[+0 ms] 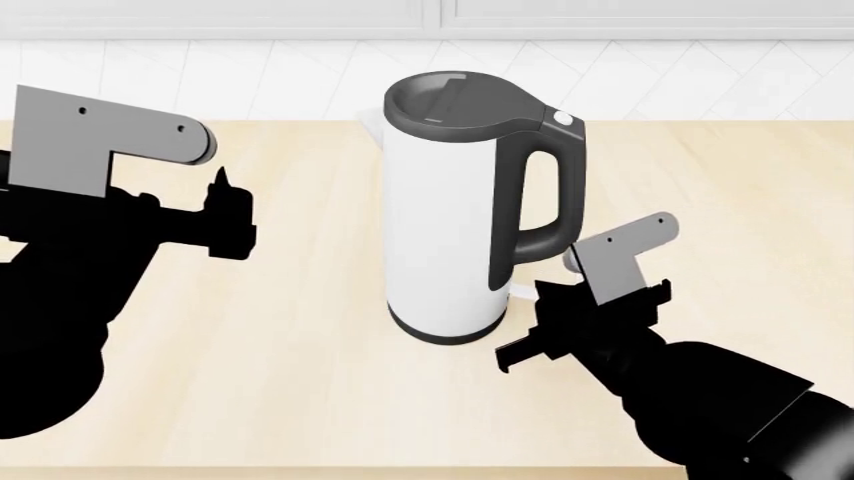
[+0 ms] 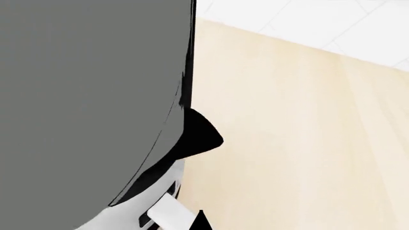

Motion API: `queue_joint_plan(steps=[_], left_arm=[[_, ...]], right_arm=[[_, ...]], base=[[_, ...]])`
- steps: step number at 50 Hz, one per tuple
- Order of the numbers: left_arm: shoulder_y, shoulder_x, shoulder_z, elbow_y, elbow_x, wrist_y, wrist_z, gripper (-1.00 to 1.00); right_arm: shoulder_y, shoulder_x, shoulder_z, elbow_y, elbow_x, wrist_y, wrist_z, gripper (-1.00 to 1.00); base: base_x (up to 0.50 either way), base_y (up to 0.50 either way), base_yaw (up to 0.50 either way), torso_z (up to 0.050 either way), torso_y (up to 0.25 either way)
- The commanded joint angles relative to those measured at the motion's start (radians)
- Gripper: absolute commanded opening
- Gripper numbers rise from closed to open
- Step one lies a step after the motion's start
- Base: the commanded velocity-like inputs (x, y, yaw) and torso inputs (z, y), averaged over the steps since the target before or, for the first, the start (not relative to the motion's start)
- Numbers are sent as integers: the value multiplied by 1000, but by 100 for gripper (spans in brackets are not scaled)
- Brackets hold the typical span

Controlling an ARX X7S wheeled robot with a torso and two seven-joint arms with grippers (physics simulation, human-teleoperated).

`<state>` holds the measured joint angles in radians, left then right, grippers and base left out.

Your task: Press down the lever to turn on the electric kettle.

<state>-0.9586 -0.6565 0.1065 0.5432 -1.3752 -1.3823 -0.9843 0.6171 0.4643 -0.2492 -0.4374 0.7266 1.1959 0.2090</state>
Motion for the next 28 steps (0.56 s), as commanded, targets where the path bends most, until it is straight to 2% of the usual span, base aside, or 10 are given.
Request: queue_joint_plan(steps=[1,19,28], left_arm=[[-6,-7,4,0,-17,5,-15,100],[-11,-24,0,8,-52,15,-44,100],[-24,-33,-1,10,-83,12,-70,100]], right_arm=[[-27,-11,-90,106,-54,-51,-27,-100],[-43,-55,-237,245,-120,-103,-69,-100],[-129,-33,-337,286,-140,-65,-75,-100]], base=[[0,0,0,0,0],[2,0,2,0,0],[1,1,2,0,0]])
